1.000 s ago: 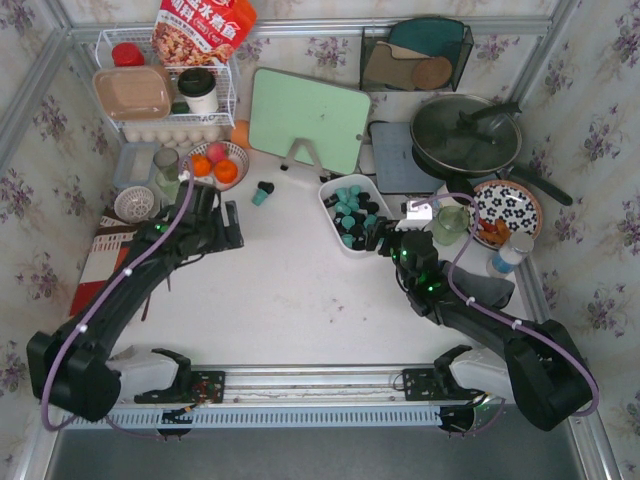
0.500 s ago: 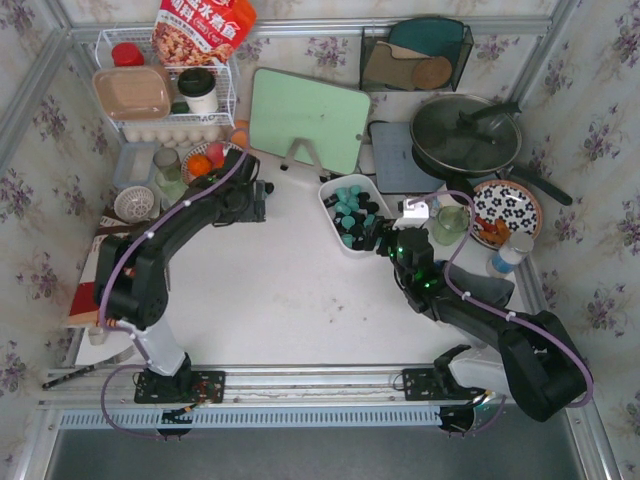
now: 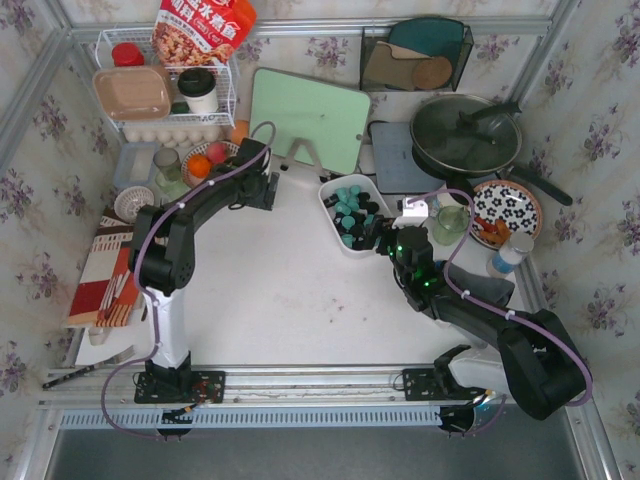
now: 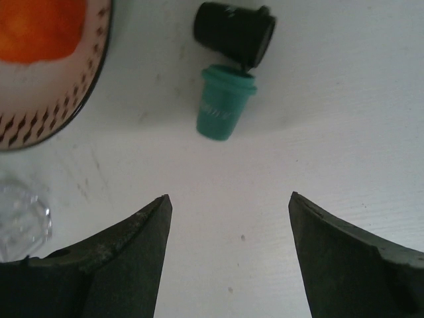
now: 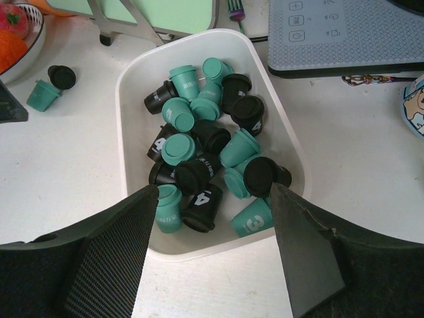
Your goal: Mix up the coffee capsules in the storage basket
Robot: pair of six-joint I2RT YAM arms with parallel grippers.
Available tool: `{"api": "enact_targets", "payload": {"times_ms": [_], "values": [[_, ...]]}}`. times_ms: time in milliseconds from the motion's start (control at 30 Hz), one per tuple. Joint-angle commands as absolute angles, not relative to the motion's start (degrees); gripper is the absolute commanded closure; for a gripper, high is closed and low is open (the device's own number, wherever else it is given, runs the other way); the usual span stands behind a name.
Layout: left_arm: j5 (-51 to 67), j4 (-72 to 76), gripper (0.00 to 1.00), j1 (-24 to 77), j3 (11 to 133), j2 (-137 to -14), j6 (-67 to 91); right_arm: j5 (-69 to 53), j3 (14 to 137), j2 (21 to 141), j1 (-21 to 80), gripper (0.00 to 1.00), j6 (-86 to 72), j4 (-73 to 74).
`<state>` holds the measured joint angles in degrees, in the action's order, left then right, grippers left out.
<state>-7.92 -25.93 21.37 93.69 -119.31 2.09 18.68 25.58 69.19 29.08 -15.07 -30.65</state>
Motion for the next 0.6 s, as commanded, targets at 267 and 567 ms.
{"api": "enact_targets", "payload": {"times_ms": [267, 567], "values": [[5.03, -16.25, 0.31, 17.21, 98.95, -126.06, -5.61, 18.63, 26.61, 70.27, 29.09, 0.24, -14.95, -30.06], [12.22, -25.56, 0.35, 14.11, 106.69, -130.22, -2.93, 18.12, 26.81, 70.89, 29.09, 0.24, -15.02, -30.14]]}}
